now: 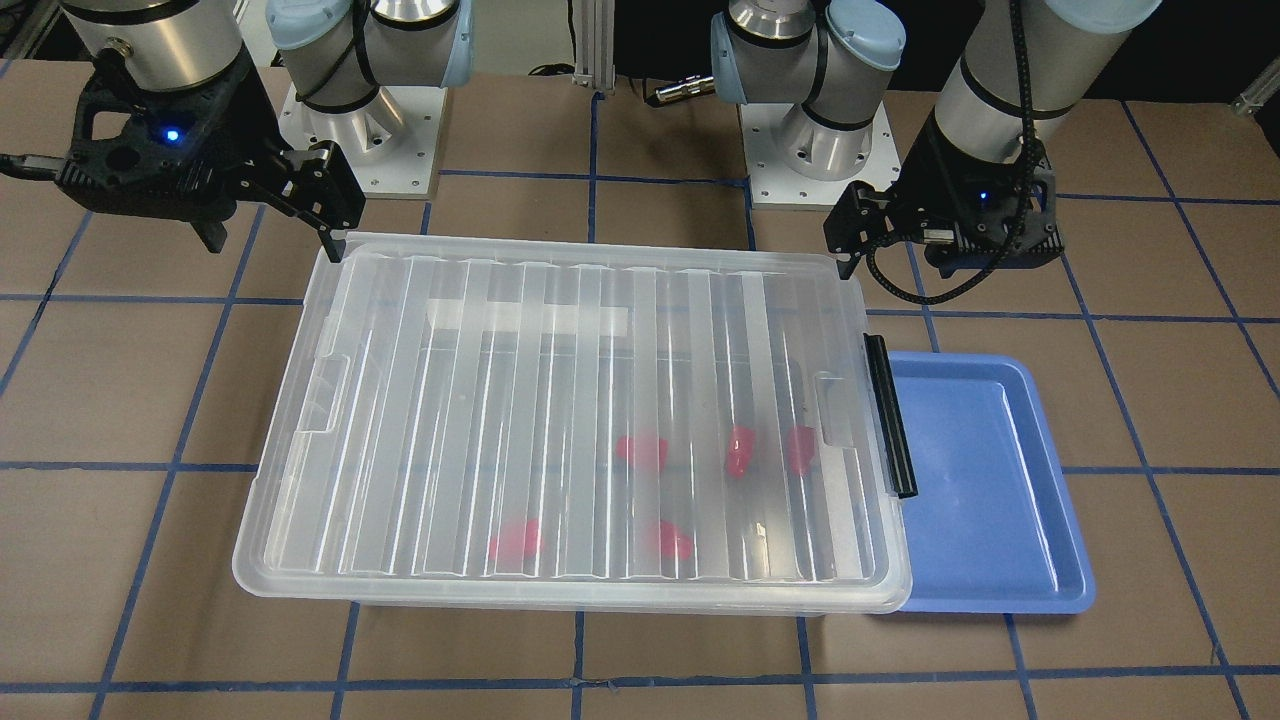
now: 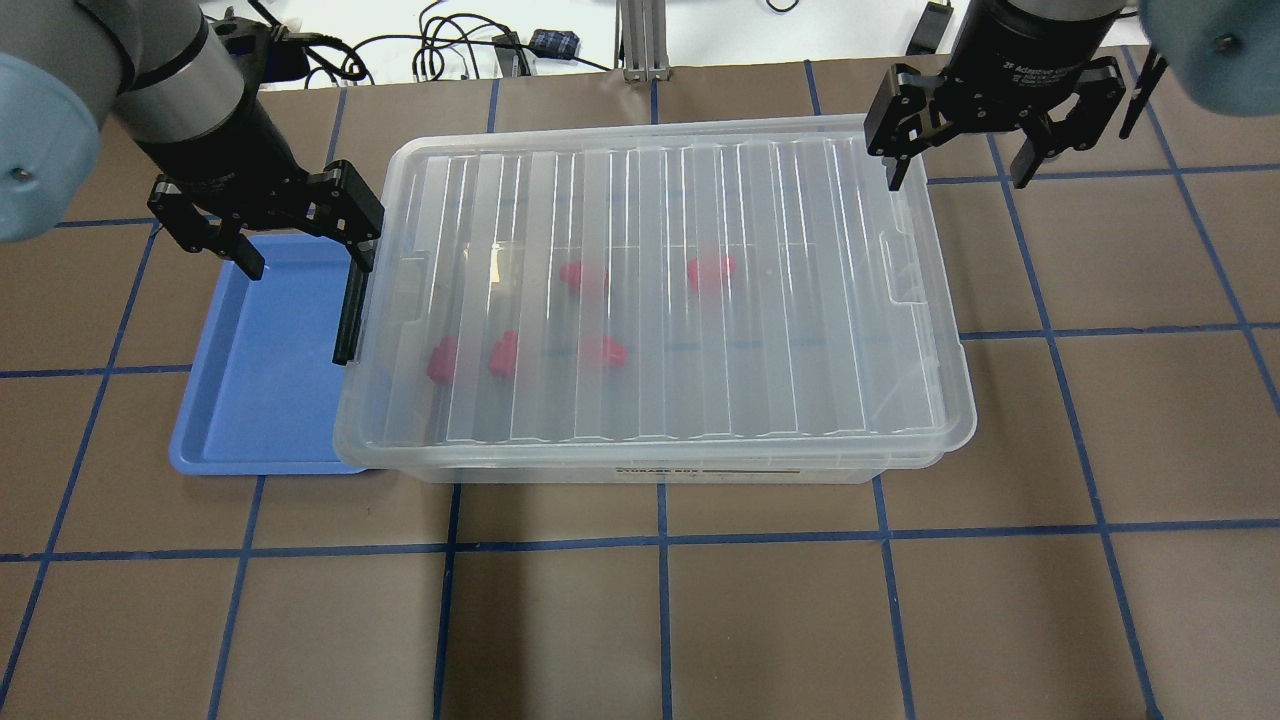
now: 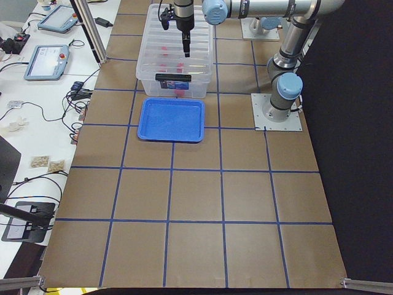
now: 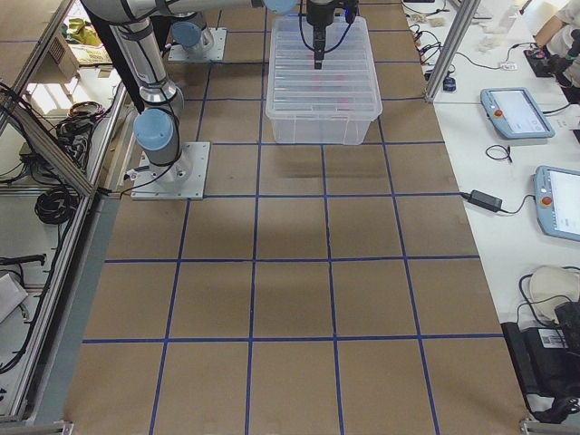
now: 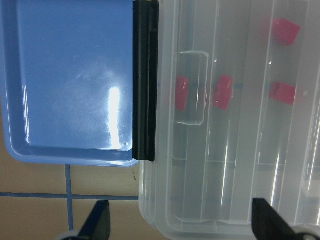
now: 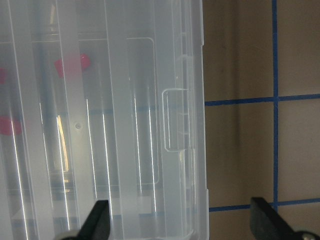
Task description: Place red block in blue tray from box
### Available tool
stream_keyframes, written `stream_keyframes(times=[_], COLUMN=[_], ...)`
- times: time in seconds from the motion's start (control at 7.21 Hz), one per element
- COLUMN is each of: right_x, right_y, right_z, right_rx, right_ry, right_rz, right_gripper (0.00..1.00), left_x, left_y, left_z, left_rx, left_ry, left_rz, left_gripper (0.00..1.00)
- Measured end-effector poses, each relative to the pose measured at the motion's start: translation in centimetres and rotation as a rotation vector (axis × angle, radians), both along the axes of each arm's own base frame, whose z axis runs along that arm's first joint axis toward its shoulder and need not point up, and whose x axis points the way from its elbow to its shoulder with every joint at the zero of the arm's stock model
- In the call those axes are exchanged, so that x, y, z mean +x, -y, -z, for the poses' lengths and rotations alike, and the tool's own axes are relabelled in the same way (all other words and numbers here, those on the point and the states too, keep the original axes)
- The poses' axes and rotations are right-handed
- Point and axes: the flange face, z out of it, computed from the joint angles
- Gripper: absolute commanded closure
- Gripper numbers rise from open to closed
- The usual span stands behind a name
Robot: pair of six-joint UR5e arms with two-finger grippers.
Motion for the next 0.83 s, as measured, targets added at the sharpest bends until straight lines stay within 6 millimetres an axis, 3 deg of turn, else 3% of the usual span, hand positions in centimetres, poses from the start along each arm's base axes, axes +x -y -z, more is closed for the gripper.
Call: stream_keyframes(times=[0.83], right_x=[0.03], right_y=[0.03], right_z=[0.30], right_rx=[0.007], right_ry=[0.003], right_rz=[0.000], right_gripper=[0.00], left_x=[0.01], left_y=[0.11], left_z=[0.26], left_rx=[0.006], left_ry=[0.000], left_rz=[0.001], left_gripper=[0.00])
